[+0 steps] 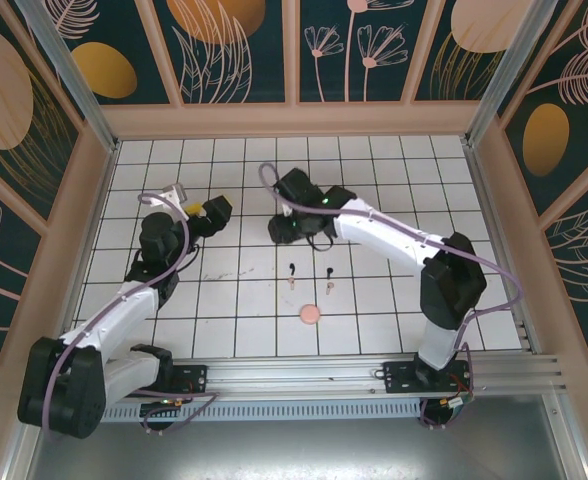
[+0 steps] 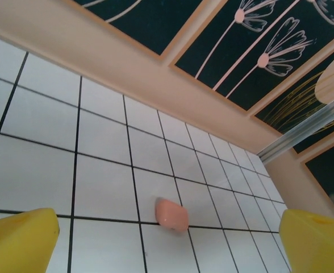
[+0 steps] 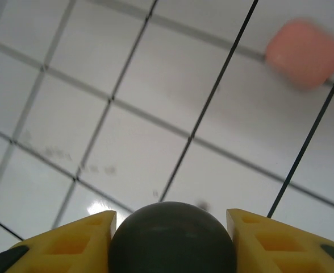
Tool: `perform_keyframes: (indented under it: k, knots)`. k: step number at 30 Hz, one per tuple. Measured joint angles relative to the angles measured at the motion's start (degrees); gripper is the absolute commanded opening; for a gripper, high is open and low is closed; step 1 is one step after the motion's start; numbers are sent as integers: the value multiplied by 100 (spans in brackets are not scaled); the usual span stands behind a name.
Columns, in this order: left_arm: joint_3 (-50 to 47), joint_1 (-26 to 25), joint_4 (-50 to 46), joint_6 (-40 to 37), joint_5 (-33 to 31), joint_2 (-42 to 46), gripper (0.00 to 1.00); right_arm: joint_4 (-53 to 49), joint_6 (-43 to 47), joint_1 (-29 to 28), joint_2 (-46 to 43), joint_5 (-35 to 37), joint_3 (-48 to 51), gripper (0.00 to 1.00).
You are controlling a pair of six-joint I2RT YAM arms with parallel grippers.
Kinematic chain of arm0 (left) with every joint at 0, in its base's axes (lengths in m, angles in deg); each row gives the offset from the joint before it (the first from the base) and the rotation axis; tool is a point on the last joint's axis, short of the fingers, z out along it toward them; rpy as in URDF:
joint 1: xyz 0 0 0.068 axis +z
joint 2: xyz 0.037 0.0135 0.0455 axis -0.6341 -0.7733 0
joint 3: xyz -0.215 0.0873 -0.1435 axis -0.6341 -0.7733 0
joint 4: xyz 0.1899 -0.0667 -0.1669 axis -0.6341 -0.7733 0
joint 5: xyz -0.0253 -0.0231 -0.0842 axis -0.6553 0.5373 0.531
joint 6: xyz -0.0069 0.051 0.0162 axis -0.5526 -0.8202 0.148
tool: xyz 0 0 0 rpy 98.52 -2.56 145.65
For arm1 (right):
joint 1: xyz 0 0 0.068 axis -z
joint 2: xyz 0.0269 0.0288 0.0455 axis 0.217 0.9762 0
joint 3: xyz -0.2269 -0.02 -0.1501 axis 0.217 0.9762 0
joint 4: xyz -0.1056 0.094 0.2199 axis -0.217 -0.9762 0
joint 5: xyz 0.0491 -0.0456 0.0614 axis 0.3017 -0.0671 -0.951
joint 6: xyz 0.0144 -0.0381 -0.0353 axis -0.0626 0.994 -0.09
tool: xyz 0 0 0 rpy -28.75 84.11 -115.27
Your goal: Insert wireless bluetooth earbuds into charging case
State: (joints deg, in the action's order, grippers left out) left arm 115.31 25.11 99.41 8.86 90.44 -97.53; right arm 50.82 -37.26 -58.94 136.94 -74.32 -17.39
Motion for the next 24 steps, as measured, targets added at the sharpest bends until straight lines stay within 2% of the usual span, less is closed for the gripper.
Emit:
perform_keyframes:
  k: [5,11,16,19,24]
  knots:
    - [-210,0,846,105,317,-673,99,442,-857,522,439,-238,-605,39]
    - [-249,0,2374,490,1255,-1742,97,807,-2006,870,1276,-466,-1082,37]
    - [-236,-2,3836,1110,2039,-2815,85,1014,-2977,920,1554,-588,-1137,37]
    - [-199,0,4607,1572,2295,-3414,73,1200,-3530,920,1556,-649,-1143,37]
    - [94,-2,5392,2133,2527,-4186,64,1434,-4159,907,1556,-730,-1167,37]
